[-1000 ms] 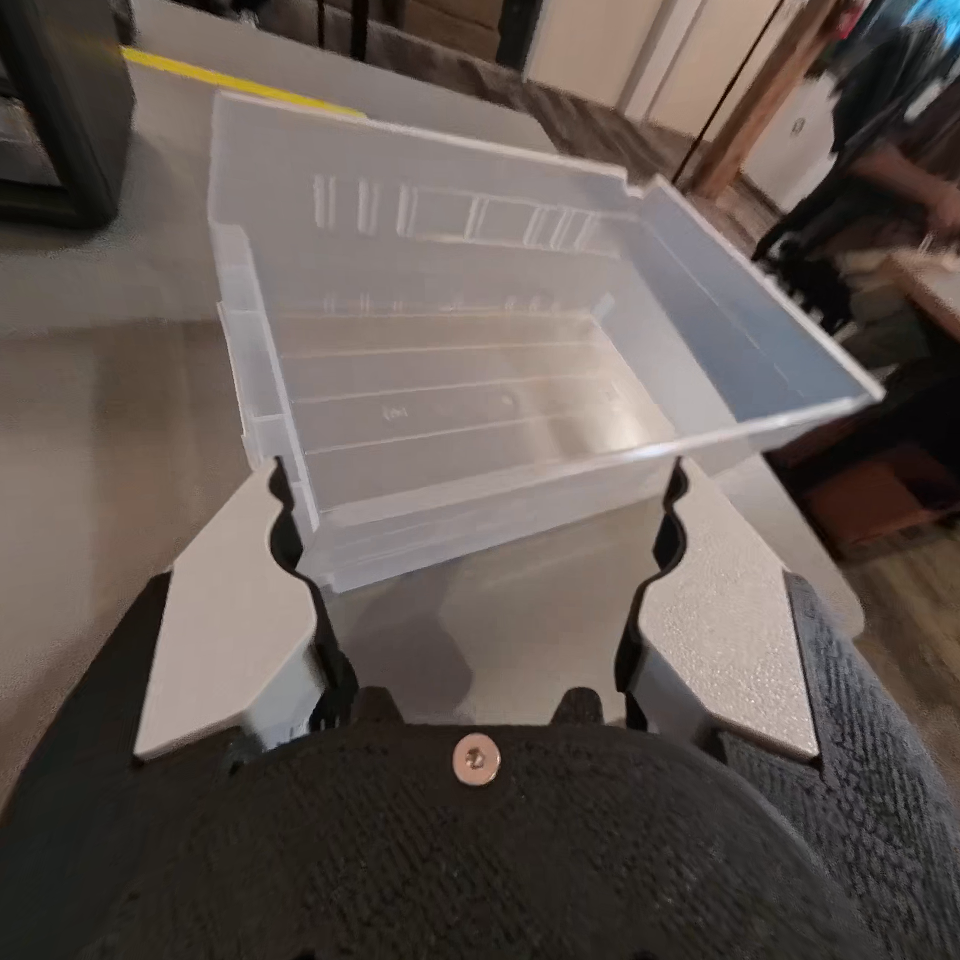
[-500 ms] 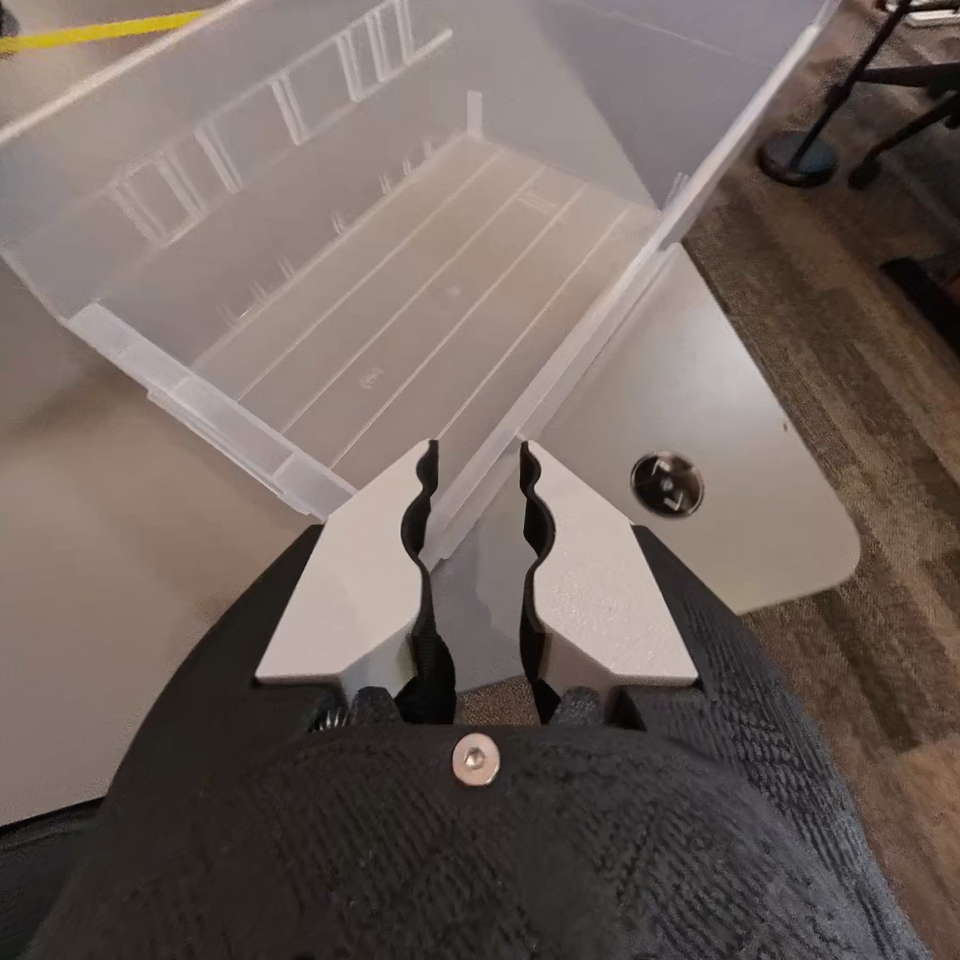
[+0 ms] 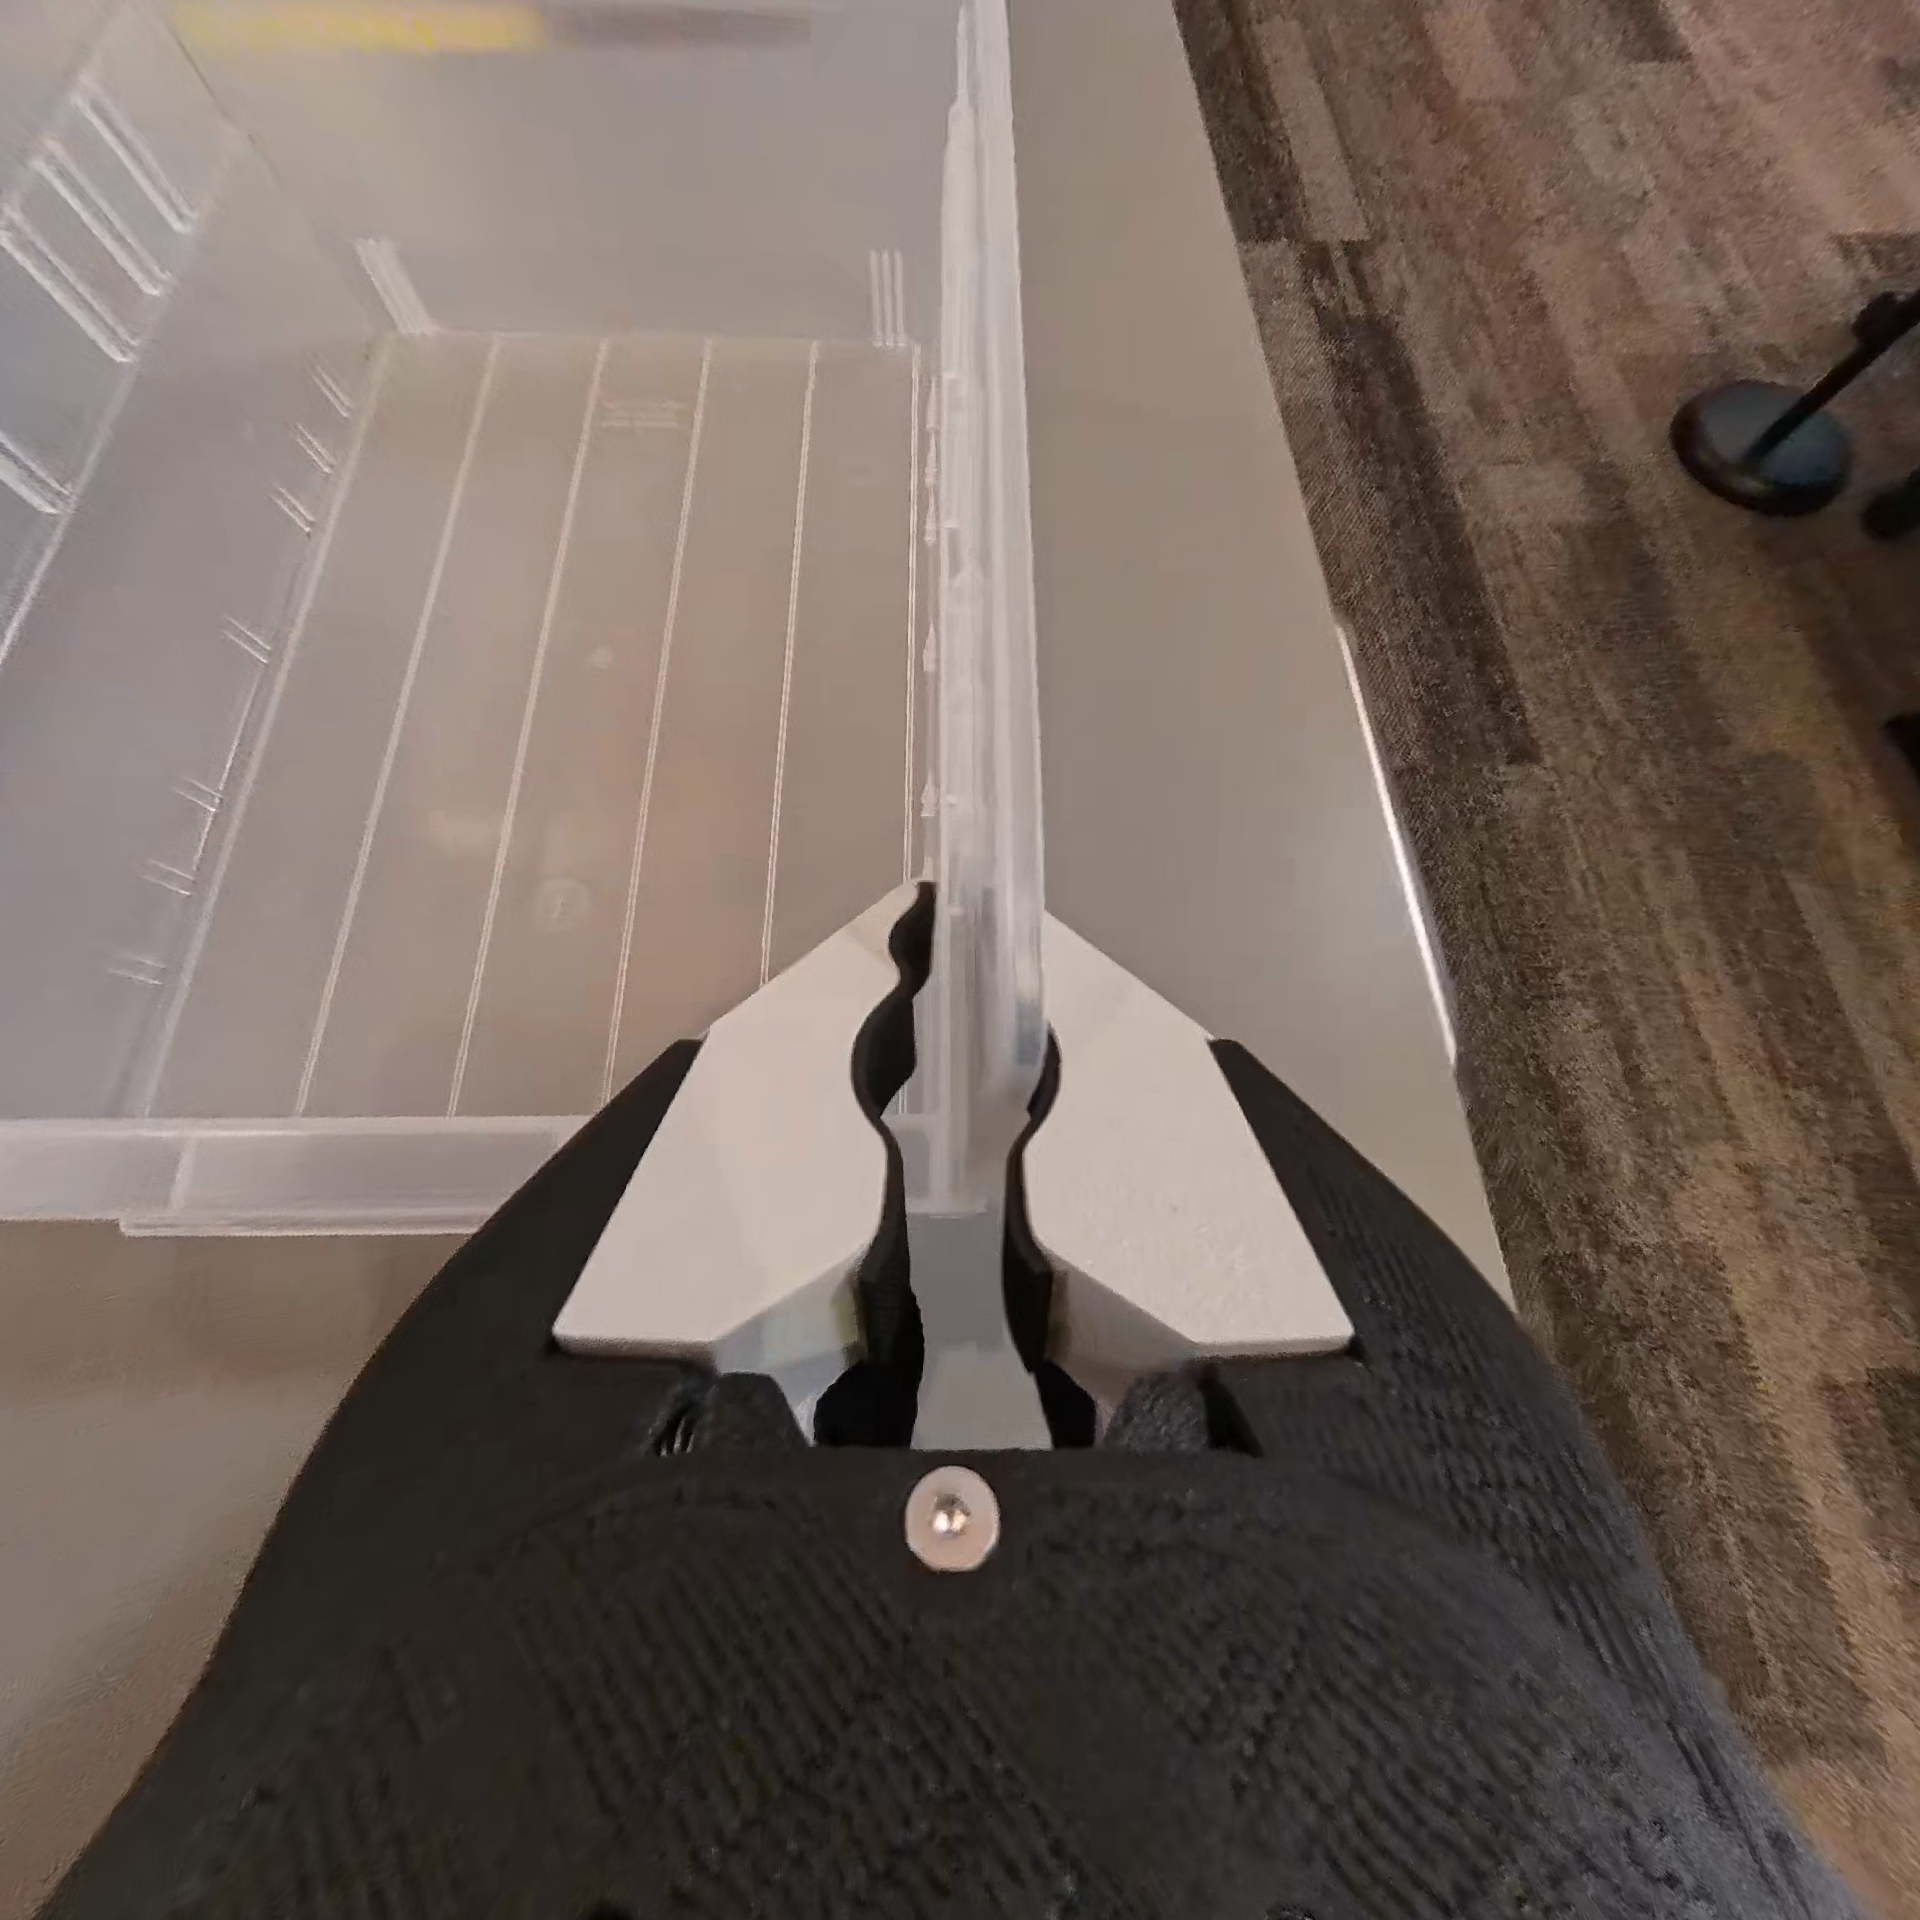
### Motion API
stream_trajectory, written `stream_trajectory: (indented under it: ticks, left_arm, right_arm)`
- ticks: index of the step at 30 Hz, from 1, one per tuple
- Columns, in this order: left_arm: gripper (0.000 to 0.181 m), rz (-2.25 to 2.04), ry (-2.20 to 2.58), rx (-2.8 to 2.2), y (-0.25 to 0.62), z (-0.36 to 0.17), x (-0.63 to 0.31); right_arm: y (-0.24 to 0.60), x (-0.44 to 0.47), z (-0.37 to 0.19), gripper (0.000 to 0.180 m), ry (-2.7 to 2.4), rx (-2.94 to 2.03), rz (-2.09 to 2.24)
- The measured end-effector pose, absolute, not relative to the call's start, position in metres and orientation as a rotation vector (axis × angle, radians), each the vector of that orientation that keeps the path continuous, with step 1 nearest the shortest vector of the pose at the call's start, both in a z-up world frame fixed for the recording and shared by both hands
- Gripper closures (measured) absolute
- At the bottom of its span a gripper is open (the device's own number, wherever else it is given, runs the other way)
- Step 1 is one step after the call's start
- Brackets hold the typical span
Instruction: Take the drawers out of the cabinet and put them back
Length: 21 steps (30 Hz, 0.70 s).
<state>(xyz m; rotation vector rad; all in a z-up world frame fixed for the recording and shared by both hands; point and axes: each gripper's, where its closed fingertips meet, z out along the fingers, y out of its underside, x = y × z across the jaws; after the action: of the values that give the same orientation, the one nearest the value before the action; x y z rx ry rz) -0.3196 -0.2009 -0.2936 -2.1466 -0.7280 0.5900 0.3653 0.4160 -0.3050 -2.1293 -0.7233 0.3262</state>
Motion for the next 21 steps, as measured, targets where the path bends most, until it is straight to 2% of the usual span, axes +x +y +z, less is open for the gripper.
stream_trajectory:
  ticks: [3, 5, 7, 9, 14, 18, 21]
  left_arm:
    - [0.175, 0.597, -0.739, -2.146, -0.202, -0.294, -0.32]
    - [0.161, 0.706, -0.747, -2.145, -0.207, -0.288, -0.322]
    - [0.137, 0.936, -0.686, -2.077, -0.214, -0.264, -0.327]
    - [0.126, 1.066, -0.626, -1.972, -0.211, -0.236, -0.319]
    - [0.123, 0.898, -0.426, -1.608, -0.148, -0.18, -0.239]
    - [0.128, 0.545, -0.108, -1.424, -0.063, -0.164, -0.126]
    - [0.125, 0.338, 0.079, -1.499, -0.01, -0.197, -0.059]
  right_arm:
    - [0.41, 0.36, -0.288, 0.136, -0.69, -2.065, 0.329]
    - [0.403, 0.361, -0.264, 0.126, -0.65, -1.966, 0.305]
    - [0.39, 0.364, -0.23, 0.124, -0.599, -1.815, 0.241]
    - [0.367, 0.358, -0.198, 0.124, -0.559, -1.666, 0.231]
    - [0.274, 0.273, -0.15, 0.123, -0.621, -1.296, 0.489]
    - [0.218, 0.181, -0.164, 0.123, -0.757, -1.131, 0.722]
    - [0.202, 0.126, -0.211, 0.121, -0.892, -1.184, 0.793]
